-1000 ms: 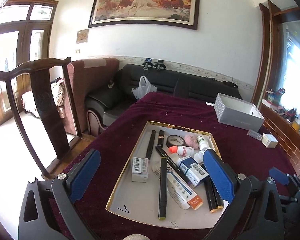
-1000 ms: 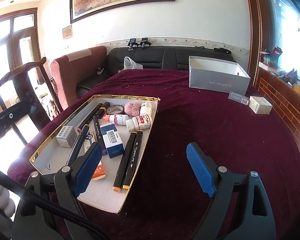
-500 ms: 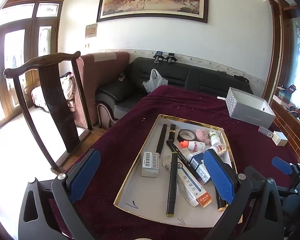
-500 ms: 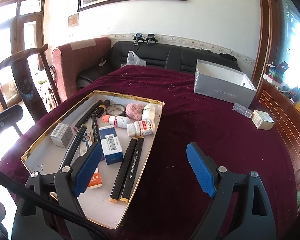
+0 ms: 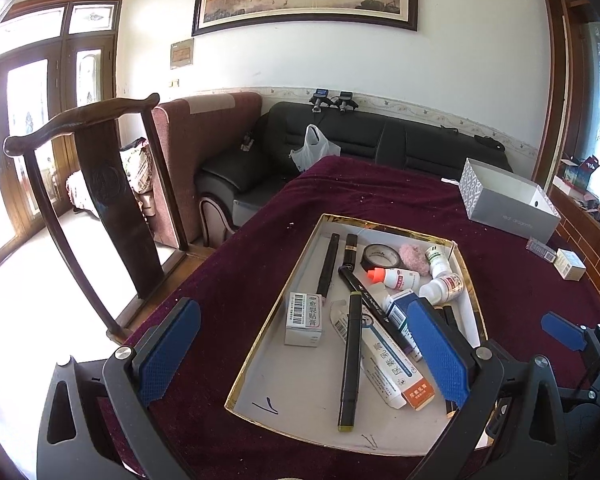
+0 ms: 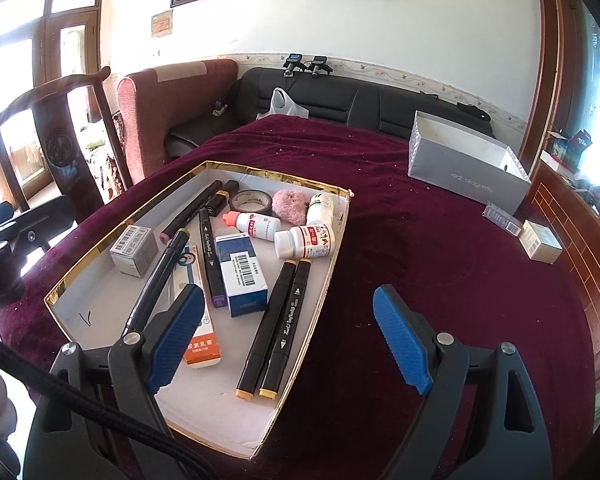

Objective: Organize objects

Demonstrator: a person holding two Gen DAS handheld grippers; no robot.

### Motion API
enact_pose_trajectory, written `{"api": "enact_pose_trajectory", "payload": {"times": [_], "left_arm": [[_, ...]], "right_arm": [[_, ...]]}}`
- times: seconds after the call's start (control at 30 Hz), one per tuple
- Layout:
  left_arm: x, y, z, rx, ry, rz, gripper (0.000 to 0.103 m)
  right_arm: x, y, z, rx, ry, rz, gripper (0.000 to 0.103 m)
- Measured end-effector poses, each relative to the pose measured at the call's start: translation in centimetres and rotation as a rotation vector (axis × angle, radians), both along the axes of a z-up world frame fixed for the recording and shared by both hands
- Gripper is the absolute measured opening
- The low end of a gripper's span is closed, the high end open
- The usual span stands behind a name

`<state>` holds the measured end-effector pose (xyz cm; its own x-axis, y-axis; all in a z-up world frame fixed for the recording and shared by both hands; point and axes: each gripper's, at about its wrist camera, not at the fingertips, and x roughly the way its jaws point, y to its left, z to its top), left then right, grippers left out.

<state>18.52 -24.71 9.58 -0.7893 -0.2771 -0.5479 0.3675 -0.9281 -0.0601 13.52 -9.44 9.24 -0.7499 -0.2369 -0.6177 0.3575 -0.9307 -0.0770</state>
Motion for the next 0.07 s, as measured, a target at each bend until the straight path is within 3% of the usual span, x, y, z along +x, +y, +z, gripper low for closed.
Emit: {"api": "enact_pose_trajectory", "payload": {"times": [0.07], "left_arm": [[-0.15,0.06,-0.08,0.008,-0.007,-0.01,0.102]], "right_arm": [[0.01,-0.18,-0.09,0.003,-0.004,0.004,0.087]]}}
